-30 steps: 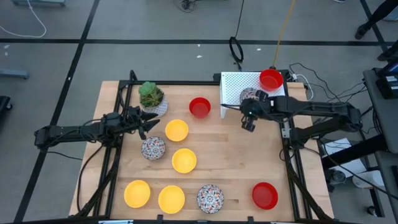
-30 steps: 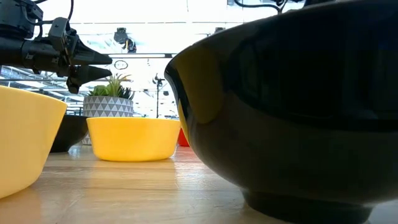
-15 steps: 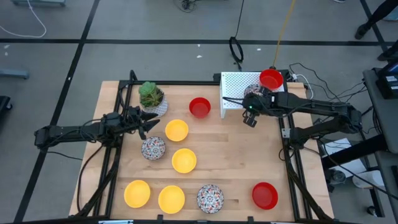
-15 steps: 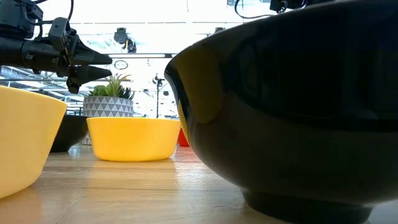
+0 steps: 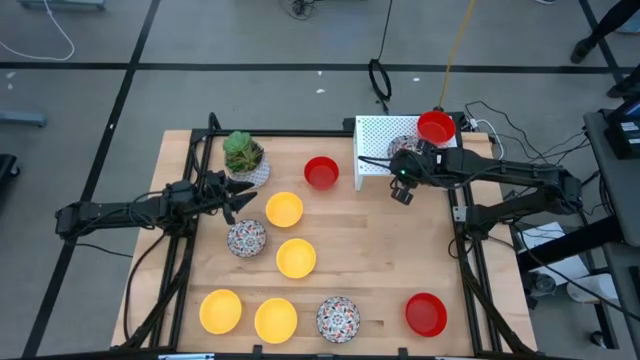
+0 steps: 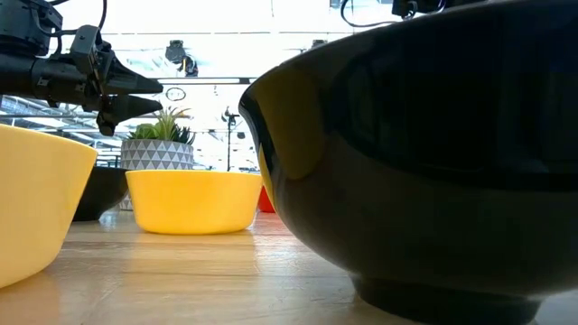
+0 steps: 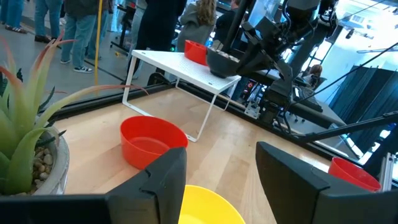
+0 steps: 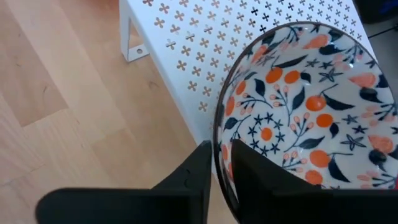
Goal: Pick & Place Mini bowls
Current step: Put the top right white patterned bowl on the shelf, then put the yellow bowl on the shelf
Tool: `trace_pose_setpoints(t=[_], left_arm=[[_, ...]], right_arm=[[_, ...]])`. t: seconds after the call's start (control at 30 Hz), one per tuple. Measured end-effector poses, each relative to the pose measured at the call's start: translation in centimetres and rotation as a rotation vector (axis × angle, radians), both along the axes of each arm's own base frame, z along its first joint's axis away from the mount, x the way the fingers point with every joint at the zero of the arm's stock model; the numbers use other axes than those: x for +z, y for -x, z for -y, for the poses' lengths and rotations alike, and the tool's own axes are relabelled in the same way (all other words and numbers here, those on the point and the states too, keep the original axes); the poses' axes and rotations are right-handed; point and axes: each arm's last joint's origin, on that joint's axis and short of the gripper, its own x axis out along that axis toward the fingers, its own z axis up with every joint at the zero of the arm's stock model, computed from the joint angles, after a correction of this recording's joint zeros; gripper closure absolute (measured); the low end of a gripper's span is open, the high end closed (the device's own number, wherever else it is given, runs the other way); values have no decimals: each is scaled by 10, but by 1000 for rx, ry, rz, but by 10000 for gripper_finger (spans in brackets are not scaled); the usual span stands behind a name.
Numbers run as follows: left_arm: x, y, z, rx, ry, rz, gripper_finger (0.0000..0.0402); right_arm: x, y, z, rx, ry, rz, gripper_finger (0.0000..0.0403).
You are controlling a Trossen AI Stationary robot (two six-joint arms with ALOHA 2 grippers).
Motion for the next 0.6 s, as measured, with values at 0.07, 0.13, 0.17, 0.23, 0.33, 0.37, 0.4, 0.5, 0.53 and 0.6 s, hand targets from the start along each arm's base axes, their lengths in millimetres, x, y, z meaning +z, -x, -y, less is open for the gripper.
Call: trace_pose_setpoints(t=[0.07, 0.13, 0.17, 0.23, 0.33, 0.37, 0.4, 0.5, 0.53, 0.6], left_arm=[[0, 0, 0, 0, 0, 0, 204], [0, 0, 0, 0, 0, 1, 204], [0, 0, 0, 0, 0, 0, 204], [0, 0, 0, 0, 0, 0, 204], [0, 0, 0, 0, 0, 0, 204], [0, 0, 0, 0, 0, 0, 204], [0, 0, 0, 0, 0, 0, 204], [0, 0, 0, 0, 0, 0, 204], [0, 0, 0, 0, 0, 0, 204], [0, 0, 0, 0, 0, 0, 204]], right_arm=[[0, 0, 0, 1, 1, 2, 334], [1, 1, 0, 5, 3, 0, 320], [1, 1, 0, 8, 4, 1, 312], [2, 2, -1, 10, 6, 6, 297], [5, 5, -1, 10, 9, 21, 278], [7, 7, -2, 10, 11, 29, 272], [8, 8, -2, 10, 13, 37, 267], [14, 14, -3, 9, 21, 70, 254], [16, 16, -4, 9, 25, 84, 251], [20, 19, -5, 8, 32, 116, 244]])
